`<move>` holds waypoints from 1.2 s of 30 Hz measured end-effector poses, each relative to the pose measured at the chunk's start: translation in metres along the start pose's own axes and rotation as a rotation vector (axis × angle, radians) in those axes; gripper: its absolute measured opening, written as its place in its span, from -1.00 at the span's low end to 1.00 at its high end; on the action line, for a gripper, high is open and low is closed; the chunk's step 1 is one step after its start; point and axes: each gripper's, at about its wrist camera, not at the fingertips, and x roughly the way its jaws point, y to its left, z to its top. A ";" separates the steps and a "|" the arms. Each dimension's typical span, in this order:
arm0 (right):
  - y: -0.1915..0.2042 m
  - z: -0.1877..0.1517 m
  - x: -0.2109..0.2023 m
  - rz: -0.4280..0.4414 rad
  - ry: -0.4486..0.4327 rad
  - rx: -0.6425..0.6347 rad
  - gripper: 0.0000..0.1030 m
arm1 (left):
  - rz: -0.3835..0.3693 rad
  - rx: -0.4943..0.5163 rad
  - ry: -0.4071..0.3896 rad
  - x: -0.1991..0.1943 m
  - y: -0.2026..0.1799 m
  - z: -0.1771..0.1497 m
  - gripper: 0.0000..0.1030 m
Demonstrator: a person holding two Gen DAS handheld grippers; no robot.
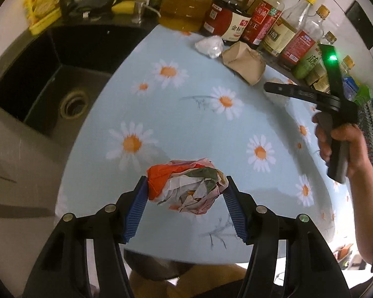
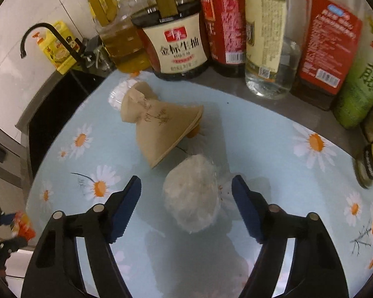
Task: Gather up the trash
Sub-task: 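Grasp the red foil wrapper with the left tool while the right tool grasps the tissue bundle, then carry the foil wrapper and tissue bundle down over the trash bin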
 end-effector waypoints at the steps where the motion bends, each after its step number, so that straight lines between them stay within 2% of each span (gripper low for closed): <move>1: 0.000 -0.001 0.001 0.003 0.005 -0.004 0.13 | 0.005 -0.001 -0.001 -0.002 -0.001 -0.003 0.13; 4: 0.003 -0.002 0.001 -0.021 -0.005 -0.030 -0.06 | 0.001 -0.011 -0.003 -0.008 -0.001 -0.006 0.13; 12: 0.002 -0.007 -0.019 -0.022 -0.041 -0.007 -0.07 | -0.012 -0.014 -0.032 -0.019 -0.005 -0.004 0.14; 19: 0.014 -0.026 -0.050 -0.010 -0.082 0.029 -0.07 | -0.040 0.045 -0.052 -0.028 -0.010 0.000 0.14; 30: 0.050 -0.098 -0.104 -0.054 -0.132 0.158 -0.06 | -0.144 0.165 -0.075 -0.040 -0.005 -0.006 0.14; 36: 0.077 -0.145 -0.124 -0.104 -0.142 0.237 -0.06 | -0.228 0.232 -0.054 -0.039 0.000 -0.022 0.14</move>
